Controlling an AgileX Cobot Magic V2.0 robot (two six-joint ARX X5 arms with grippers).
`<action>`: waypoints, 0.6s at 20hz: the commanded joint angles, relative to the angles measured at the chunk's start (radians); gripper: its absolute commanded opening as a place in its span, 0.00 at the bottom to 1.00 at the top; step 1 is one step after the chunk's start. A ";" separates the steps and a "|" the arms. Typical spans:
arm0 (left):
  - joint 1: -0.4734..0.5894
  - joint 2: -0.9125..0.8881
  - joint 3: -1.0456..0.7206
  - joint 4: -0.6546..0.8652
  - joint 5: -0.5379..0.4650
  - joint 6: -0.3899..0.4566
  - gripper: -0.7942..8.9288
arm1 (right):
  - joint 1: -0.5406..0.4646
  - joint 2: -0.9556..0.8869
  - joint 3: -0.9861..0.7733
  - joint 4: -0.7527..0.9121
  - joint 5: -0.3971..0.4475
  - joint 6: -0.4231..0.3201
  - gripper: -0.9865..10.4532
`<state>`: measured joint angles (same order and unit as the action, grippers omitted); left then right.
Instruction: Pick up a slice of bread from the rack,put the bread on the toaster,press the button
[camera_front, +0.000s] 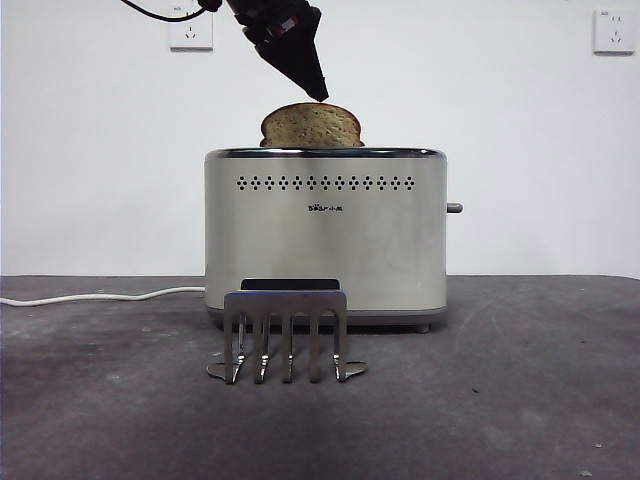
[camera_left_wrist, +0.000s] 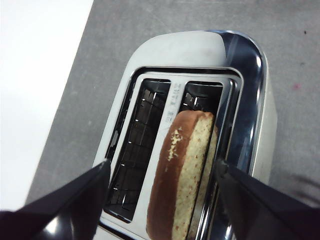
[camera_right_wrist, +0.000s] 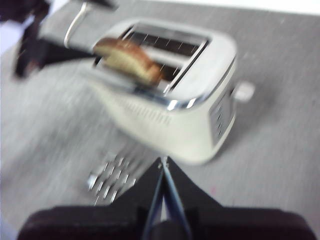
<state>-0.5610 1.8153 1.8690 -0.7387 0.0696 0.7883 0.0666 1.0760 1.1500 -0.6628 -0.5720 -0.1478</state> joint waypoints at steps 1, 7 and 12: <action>-0.001 -0.037 -0.002 0.005 -0.016 -0.147 0.45 | 0.002 0.067 0.000 0.108 0.002 0.090 0.08; -0.003 -0.199 -0.002 -0.080 0.012 -0.477 0.45 | 0.001 0.307 0.001 0.410 -0.008 0.278 0.08; -0.003 -0.323 -0.002 -0.164 0.106 -0.588 0.45 | -0.002 0.494 0.010 0.622 -0.111 0.449 0.08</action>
<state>-0.5621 1.5051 1.8694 -0.8997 0.1635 0.2569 0.0650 1.5490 1.1522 -0.0643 -0.6765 0.2180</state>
